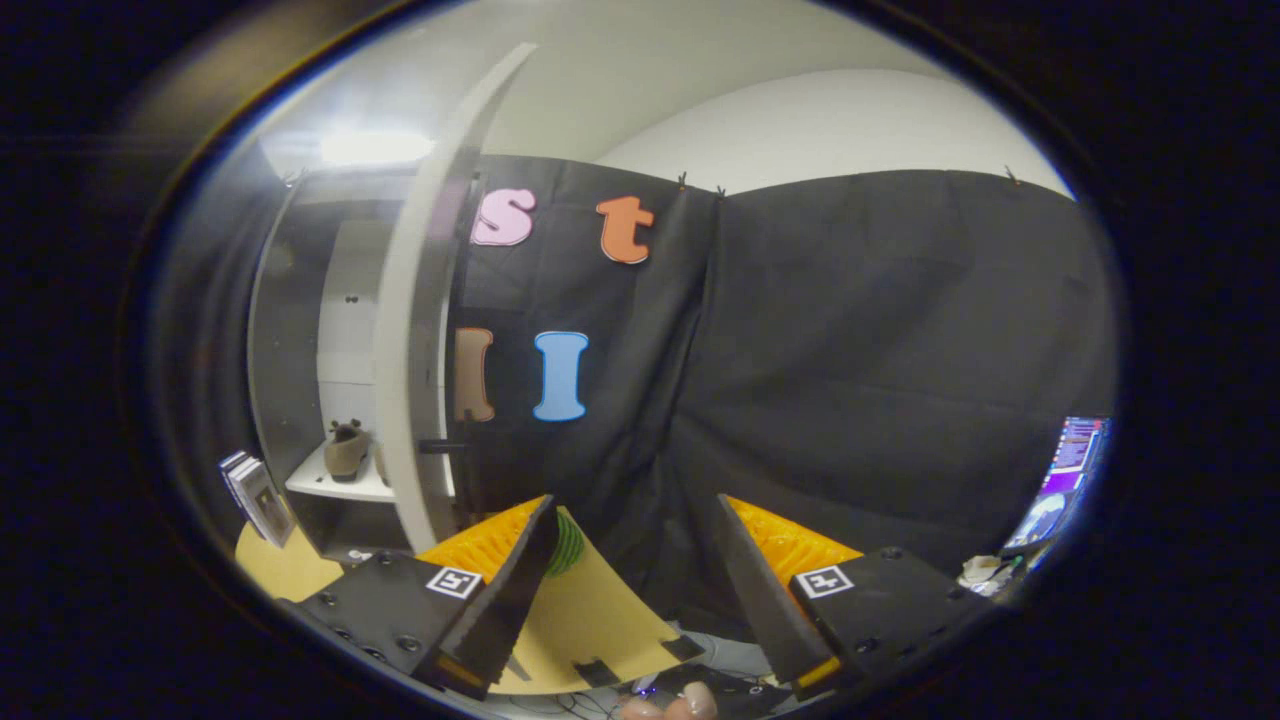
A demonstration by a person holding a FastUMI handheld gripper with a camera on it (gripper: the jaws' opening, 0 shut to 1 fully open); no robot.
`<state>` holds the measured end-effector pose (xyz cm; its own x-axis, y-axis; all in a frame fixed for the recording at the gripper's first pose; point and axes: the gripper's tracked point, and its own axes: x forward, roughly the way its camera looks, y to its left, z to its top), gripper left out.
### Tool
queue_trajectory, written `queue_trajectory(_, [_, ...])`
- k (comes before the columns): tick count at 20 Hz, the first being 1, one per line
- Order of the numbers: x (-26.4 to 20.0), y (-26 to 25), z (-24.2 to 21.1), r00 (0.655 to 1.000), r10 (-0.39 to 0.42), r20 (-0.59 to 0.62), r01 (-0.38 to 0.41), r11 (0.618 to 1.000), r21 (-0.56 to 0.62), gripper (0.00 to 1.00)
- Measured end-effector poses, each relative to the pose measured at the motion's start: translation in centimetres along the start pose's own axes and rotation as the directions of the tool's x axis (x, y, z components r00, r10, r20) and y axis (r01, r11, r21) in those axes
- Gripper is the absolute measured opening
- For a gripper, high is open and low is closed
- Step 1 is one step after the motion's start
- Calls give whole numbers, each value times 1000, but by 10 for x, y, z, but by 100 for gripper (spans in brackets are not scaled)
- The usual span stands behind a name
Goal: Open the shoe cabinet door, grab the shoes and put them into the shoe cabinet, then close the shoe cabinet door.
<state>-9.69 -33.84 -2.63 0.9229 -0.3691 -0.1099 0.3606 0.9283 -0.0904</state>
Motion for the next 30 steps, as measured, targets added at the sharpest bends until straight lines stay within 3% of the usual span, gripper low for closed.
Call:
queue_trajectory(3, [43, -5, 8, 997, 73, 9, -73, 997, 24, 98])
queue_trajectory(10, [102, 47, 2, 958, 287, -7, -287, 957, 35, 97])
queue_trajectory(20, [97, 78, 10, 923, 385, 16, -385, 920, 74, 94])
queue_trajectory(30, [54, 161, 12, 896, 444, 20, -444, 892, 86, 94])
